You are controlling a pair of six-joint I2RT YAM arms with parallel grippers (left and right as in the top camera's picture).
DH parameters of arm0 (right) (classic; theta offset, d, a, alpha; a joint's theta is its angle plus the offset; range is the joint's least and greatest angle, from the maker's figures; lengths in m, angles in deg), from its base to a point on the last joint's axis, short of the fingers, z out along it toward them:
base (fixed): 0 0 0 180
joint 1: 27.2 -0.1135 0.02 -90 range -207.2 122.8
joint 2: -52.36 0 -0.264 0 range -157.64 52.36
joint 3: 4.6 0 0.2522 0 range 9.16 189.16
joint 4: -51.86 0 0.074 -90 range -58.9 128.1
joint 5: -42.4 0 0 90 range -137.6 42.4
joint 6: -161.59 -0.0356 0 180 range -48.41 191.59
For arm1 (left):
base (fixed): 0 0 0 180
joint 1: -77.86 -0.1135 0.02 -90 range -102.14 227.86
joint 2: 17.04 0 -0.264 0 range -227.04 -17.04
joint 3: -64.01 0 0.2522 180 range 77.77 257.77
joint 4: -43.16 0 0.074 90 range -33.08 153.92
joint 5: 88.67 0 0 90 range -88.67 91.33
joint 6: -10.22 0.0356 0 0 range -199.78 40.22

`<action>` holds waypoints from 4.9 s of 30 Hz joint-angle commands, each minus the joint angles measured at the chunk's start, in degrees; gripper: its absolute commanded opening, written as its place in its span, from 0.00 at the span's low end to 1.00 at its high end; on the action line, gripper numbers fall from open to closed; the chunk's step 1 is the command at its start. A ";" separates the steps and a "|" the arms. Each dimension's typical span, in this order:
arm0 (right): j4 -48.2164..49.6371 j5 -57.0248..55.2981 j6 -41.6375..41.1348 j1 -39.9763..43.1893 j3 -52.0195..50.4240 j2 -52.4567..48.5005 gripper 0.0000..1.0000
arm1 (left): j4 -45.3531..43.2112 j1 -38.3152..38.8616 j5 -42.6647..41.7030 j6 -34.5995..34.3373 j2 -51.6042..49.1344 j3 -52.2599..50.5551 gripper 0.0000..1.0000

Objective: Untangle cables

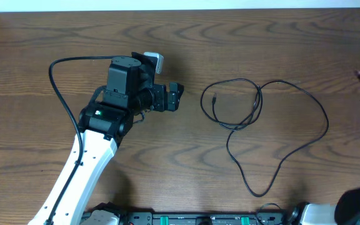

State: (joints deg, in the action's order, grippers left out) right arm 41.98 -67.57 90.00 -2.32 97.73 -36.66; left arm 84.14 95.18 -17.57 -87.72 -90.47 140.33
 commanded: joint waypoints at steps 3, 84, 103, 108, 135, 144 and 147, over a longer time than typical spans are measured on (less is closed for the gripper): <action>3.26 0.63 -0.61 -0.17 0.98 1.40 0.01 | 0.22 -0.15 0.57 -0.50 -0.31 1.27 1.00; -25.07 28.06 -3.34 -4.37 1.22 -18.80 0.99 | 0.22 -0.15 0.57 -0.50 -0.31 1.27 1.00; -67.19 18.08 -30.75 -3.50 0.90 -17.05 0.99 | 0.22 -0.15 0.57 -0.52 -0.31 1.27 1.00; -66.31 31.61 -32.74 -3.45 0.48 -17.05 0.99 | 0.22 -0.15 0.57 -0.50 -0.31 1.27 1.00; -49.44 9.57 -81.64 -0.20 -17.18 -17.05 0.80 | 0.22 -0.15 0.57 -0.50 -0.31 1.27 1.00; -48.41 7.96 -81.59 4.20 -17.29 -17.07 0.75 | 0.22 -0.15 0.57 -0.50 -0.31 1.27 1.00; -48.43 5.92 -81.59 5.70 -17.53 -17.07 0.75 | 0.22 -0.15 0.57 -0.50 -0.31 1.27 1.00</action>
State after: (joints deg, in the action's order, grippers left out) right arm -6.57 -58.10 9.26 2.05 80.86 -54.62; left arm 84.14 95.18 -17.57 -87.75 -90.47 140.33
